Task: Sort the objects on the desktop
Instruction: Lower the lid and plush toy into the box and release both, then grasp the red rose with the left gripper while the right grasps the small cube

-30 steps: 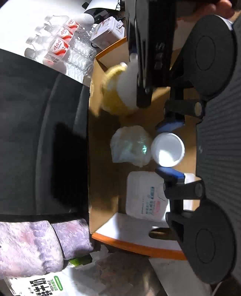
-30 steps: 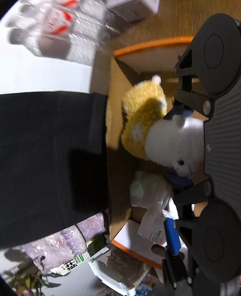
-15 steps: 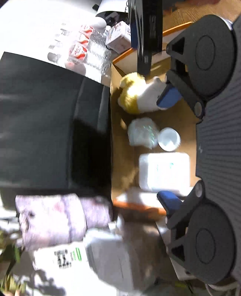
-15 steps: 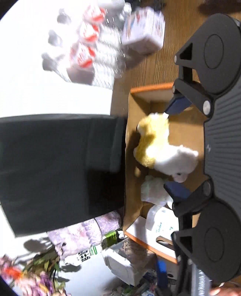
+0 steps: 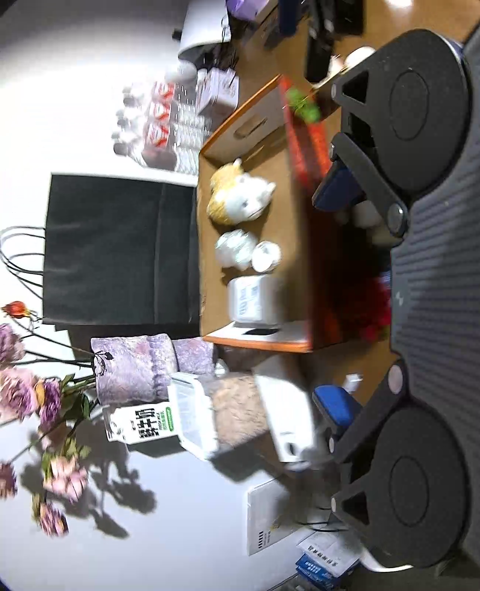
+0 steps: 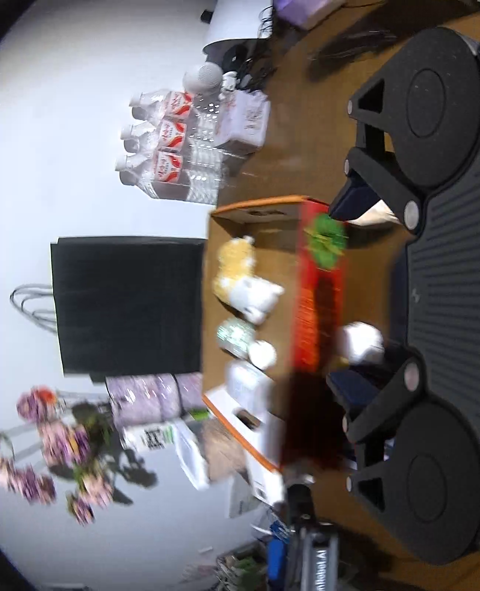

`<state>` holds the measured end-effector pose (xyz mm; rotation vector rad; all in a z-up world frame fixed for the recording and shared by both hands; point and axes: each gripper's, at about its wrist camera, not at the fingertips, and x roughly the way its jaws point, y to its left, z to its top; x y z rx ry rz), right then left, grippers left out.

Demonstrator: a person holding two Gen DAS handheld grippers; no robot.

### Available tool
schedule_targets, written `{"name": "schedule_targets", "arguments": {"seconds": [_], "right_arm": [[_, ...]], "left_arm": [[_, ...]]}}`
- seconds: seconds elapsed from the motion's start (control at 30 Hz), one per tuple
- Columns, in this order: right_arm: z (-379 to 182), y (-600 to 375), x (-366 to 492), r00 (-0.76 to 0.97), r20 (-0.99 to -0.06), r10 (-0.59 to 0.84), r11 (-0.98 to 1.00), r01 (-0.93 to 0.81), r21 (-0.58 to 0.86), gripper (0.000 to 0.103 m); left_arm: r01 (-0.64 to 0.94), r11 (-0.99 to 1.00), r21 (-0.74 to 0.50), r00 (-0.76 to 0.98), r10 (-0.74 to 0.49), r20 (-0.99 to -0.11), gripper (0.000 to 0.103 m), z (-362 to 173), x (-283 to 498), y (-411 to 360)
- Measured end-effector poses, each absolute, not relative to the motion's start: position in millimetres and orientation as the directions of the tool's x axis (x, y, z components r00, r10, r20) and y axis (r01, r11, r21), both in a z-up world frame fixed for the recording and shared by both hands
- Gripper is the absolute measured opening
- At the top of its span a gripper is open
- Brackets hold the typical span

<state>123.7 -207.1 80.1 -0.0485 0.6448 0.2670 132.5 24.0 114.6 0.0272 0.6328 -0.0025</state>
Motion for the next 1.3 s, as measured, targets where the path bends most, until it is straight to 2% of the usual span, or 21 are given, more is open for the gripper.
{"name": "schedule_targets", "arguments": {"seconds": [0.17,0.33,0.5,0.6,0.83,1.0,1.13,1.23,1.3], "right_arm": [[37.7,-197.2,50.0,0.772,-0.589,0.240,0.957,-0.290,0.009,0.089],[9.9,-196.9,-7.8,0.785,-0.568,0.249,0.954,-0.299,0.005,0.089],[-1.6,-201.8,-38.0,0.796,-0.557,0.238,0.954,-0.301,-0.022,0.090],[-2.6,-210.7,-40.4,0.798,-0.551,0.244,0.961,-0.274,0.028,0.092],[-6.1,-225.4,-28.8,0.777,-0.573,0.261,0.964,-0.243,0.110,0.092],[7.6,-223.9,-5.4,0.799,-0.552,0.238,0.967,-0.246,0.061,0.092],[24.8,-225.8,31.4,0.829,-0.523,0.196,0.972,-0.233,-0.006,0.090],[36.4,-234.9,70.7,0.848,-0.505,0.161,0.977,-0.209,-0.038,0.090],[38.4,-242.5,104.7,0.850,-0.510,0.134,0.983,-0.178,-0.039,0.086]], "left_arm": [[0.040,0.999,-0.016,0.822,-0.043,-0.568,0.103,79.2,57.7,19.8],[0.022,0.999,-0.035,0.845,-0.038,-0.533,0.103,39.7,-5.2,22.1],[0.009,0.999,-0.041,0.837,-0.030,-0.546,0.103,16.4,-36.4,25.9],[0.007,0.998,-0.059,0.841,-0.038,-0.540,0.103,15.5,-39.9,28.1],[0.008,0.998,-0.055,0.834,-0.037,-0.550,0.103,12.7,-35.6,26.2],[0.046,0.998,-0.036,0.850,-0.058,-0.524,0.103,25.7,-14.5,29.1],[0.036,0.999,0.025,0.885,-0.021,-0.465,0.103,41.9,27.3,34.0],[0.018,1.000,0.025,0.893,-0.005,-0.451,0.102,51.9,72.4,43.6],[0.046,0.998,0.030,0.894,-0.028,-0.448,0.096,53.9,105.9,48.8]]}}
